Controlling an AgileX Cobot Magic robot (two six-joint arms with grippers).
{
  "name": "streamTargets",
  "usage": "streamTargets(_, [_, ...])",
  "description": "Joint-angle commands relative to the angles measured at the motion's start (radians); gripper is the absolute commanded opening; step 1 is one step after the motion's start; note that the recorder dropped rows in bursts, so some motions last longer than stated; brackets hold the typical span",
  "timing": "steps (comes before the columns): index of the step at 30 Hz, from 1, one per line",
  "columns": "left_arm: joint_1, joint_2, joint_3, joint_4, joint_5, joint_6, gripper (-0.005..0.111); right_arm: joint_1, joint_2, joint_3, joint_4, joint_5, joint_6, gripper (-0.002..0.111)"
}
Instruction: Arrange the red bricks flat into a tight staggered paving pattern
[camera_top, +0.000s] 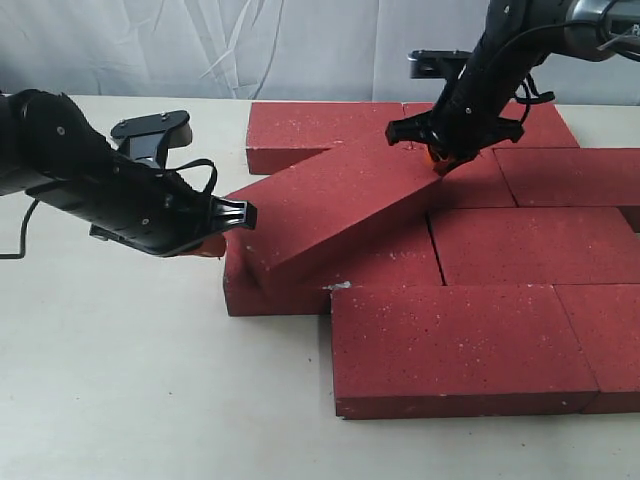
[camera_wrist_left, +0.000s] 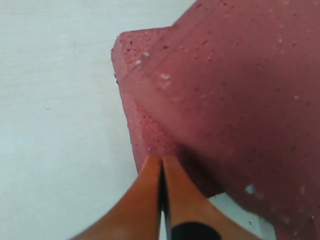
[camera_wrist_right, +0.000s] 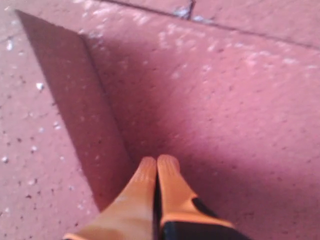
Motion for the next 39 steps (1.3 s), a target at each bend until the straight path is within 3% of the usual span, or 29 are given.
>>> streamTargets(1, [-0.005,-0.002,0.002,0.005,-0.01,0.004,0.0,0.019,-0.024,-0.004,0.036,0.102,-0.027,-0.001])
streamTargets(8, [-0.003,-0.004,0.002,0.02,-0.004,0.004,0.0,0.023,-0.066,-0.004,0.039,0.195,-0.027,-0.001])
streamTargets(23, [-0.001,-0.004,-0.043,0.121,0.048,0.004,0.0,0.094,-0.101,0.077,0.034,0.195,-0.047,-0.001])
streamTargets(31, [0.077,-0.048,-0.058,0.122,0.073,0.004,0.0,0.102,-0.15,0.197,0.026,0.195,-0.069,-0.001])
streamTargets(39, [0.098,-0.078,-0.058,0.137,0.073,0.004,0.0,0.103,-0.185,0.25,0.026,0.195,-0.07,-0.001])
